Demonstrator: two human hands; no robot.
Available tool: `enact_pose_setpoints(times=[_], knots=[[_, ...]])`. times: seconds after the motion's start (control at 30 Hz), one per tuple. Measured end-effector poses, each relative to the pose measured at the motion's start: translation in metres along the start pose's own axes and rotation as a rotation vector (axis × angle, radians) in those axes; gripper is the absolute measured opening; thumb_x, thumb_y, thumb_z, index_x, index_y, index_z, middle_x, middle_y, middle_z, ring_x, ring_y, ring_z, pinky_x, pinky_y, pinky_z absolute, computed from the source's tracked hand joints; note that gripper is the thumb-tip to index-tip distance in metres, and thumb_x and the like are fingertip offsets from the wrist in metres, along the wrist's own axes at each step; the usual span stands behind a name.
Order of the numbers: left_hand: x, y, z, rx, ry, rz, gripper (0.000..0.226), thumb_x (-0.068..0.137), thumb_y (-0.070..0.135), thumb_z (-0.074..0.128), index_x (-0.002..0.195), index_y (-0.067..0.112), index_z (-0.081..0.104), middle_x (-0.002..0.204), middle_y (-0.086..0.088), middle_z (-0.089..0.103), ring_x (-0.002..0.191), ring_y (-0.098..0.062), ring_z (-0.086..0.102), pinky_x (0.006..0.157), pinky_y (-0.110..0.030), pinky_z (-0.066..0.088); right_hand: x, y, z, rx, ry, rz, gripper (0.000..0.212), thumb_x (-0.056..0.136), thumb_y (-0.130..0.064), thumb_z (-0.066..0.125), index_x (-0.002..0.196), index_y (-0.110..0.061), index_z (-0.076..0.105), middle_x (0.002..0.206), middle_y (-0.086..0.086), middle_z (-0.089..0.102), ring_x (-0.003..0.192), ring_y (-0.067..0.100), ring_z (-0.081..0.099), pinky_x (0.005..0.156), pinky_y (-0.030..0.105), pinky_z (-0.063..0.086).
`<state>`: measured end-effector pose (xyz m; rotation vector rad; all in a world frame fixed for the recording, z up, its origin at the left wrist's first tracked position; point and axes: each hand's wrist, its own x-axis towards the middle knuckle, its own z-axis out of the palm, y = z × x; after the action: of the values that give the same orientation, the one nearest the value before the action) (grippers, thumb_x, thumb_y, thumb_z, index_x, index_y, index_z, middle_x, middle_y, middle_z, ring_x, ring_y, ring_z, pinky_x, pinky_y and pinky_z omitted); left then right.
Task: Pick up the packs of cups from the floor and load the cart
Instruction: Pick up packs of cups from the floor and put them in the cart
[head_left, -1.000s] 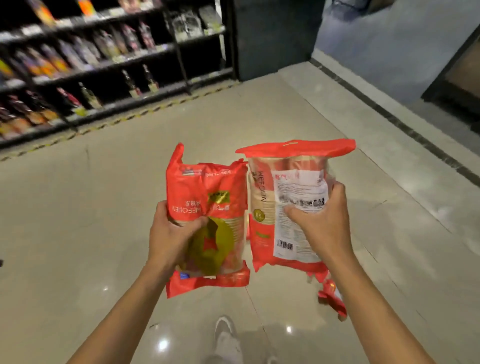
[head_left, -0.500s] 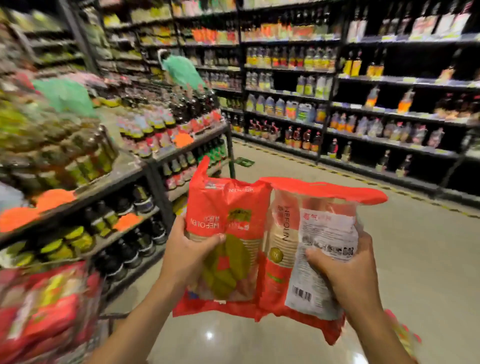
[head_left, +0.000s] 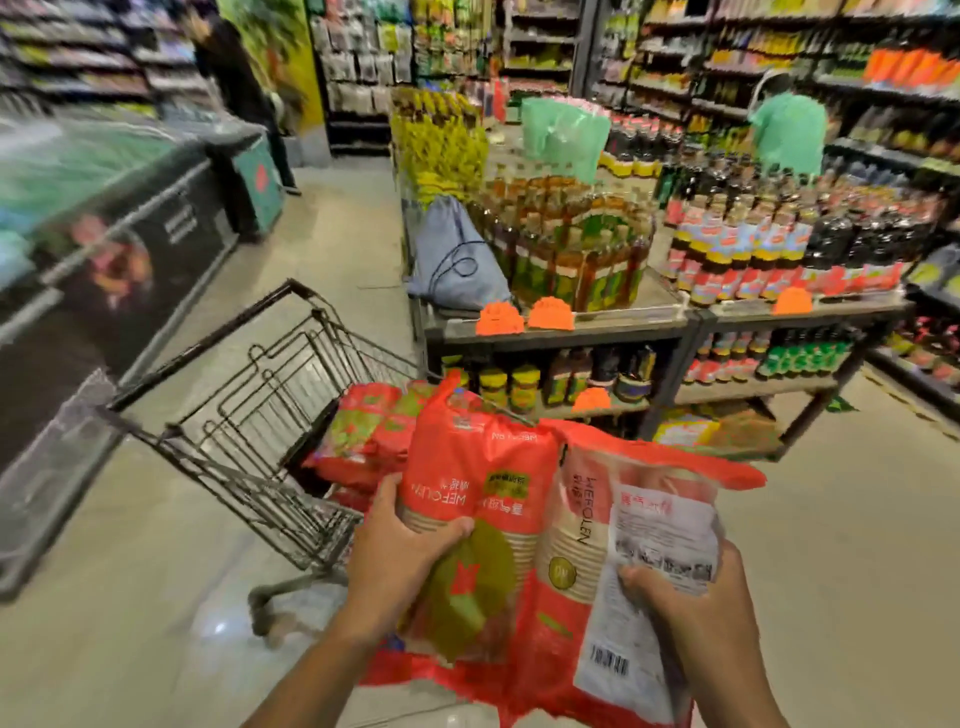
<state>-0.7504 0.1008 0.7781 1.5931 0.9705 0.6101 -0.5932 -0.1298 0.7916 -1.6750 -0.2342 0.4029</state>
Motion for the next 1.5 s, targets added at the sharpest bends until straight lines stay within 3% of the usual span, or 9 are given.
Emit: enact_pose_setpoints(times=[0.17,0.3,0.43,0.6,0.97,1.17,1.23,1.33,1.5], knots=[[0.074,-0.022,-0.086,0.026,0.026,-0.130,0.100,0.036,0.063,0.085,0.124,0.027,0.056,0.107,0.003,0.073,0.093,-0.020,0.073,0.088,-0.051,0.060,0.030,-0.007,0.111,-0.041,-0.089,0.011,0.076,0.068,0.006,0.087,0.132,-0.018,0.054,0.110,0.004,0.076,0.086,0.012,0.077,0.060,0.020,0.059],[0.141,-0.043,-0.122,0.049,0.038,-0.144,0.093,0.037,0.064,0.085,0.120,0.032,0.060,0.104,0.005,0.074,0.091,-0.019,0.073,0.083,-0.046,0.061,0.072,-0.002,0.157,-0.077,-0.103,0.043,0.068,0.073,0.007,0.081,0.134,-0.013,0.056,0.112,0.010,0.076,0.094,0.025,0.077,0.078,0.045,0.063],[0.226,-0.058,-0.145,0.069,0.095,-0.198,0.086,0.036,0.062,0.084,0.112,0.033,0.057,0.100,0.004,0.073,0.085,-0.017,0.073,0.072,-0.036,0.059,0.132,0.016,0.178,-0.056,-0.040,0.073,0.048,0.076,0.008,0.078,0.116,-0.017,0.067,0.096,0.004,0.081,0.079,0.021,0.078,0.057,0.024,0.058],[0.348,-0.075,-0.160,0.175,0.103,-0.276,0.103,0.033,0.055,0.087,0.123,0.025,0.048,0.102,-0.005,0.073,0.085,-0.025,0.075,0.079,-0.046,0.061,0.228,0.066,0.198,-0.008,0.002,0.213,0.042,0.077,0.001,0.079,0.112,-0.018,0.069,0.096,0.004,0.081,0.081,0.025,0.079,0.065,0.034,0.059],[0.558,-0.190,-0.106,0.347,-0.005,-0.512,0.098,0.034,0.046,0.089,0.116,0.009,0.052,0.105,-0.017,0.073,0.092,-0.034,0.073,0.089,-0.054,0.059,0.373,0.180,0.259,-0.143,0.008,0.538,0.037,0.076,0.011,0.078,0.109,-0.005,0.074,0.099,0.010,0.080,0.076,0.015,0.078,0.054,0.018,0.056],[0.582,-0.237,-0.086,0.343,-0.048,-0.565,0.093,0.044,0.057,0.080,0.121,0.010,0.056,0.106,-0.014,0.074,0.089,-0.029,0.073,0.086,-0.049,0.060,0.397,0.211,0.278,-0.220,0.109,0.585,0.042,0.079,0.004,0.080,0.085,-0.029,0.056,0.063,-0.031,0.070,0.056,-0.010,0.067,0.043,0.007,0.046],[0.578,-0.237,-0.090,0.400,-0.057,-0.511,0.084,0.055,0.060,0.077,0.121,0.012,0.055,0.110,-0.013,0.071,0.095,-0.030,0.071,0.090,-0.048,0.058,0.397,0.212,0.278,-0.305,0.145,0.584,0.036,0.079,-0.002,0.083,0.101,-0.023,0.062,0.079,-0.015,0.079,0.069,0.002,0.075,0.057,0.020,0.059],[0.567,-0.233,-0.091,0.517,-0.092,-0.383,0.066,0.085,0.045,0.076,0.131,0.006,0.051,0.120,-0.019,0.068,0.105,-0.036,0.067,0.088,-0.042,0.052,0.389,0.194,0.283,-0.432,0.140,0.610,0.072,0.075,-0.023,0.089,0.136,-0.009,0.054,0.120,0.012,0.073,0.106,0.032,0.072,0.095,0.052,0.057],[0.554,-0.211,-0.097,0.716,-0.152,-0.142,0.042,0.093,0.026,0.069,0.124,0.000,0.058,0.114,-0.025,0.066,0.105,-0.044,0.063,0.088,-0.049,0.052,0.363,0.144,0.309,-0.760,0.179,0.451,0.070,0.080,-0.035,0.083,0.137,-0.008,0.051,0.127,0.022,0.066,0.118,0.042,0.061,0.099,0.050,0.050]])
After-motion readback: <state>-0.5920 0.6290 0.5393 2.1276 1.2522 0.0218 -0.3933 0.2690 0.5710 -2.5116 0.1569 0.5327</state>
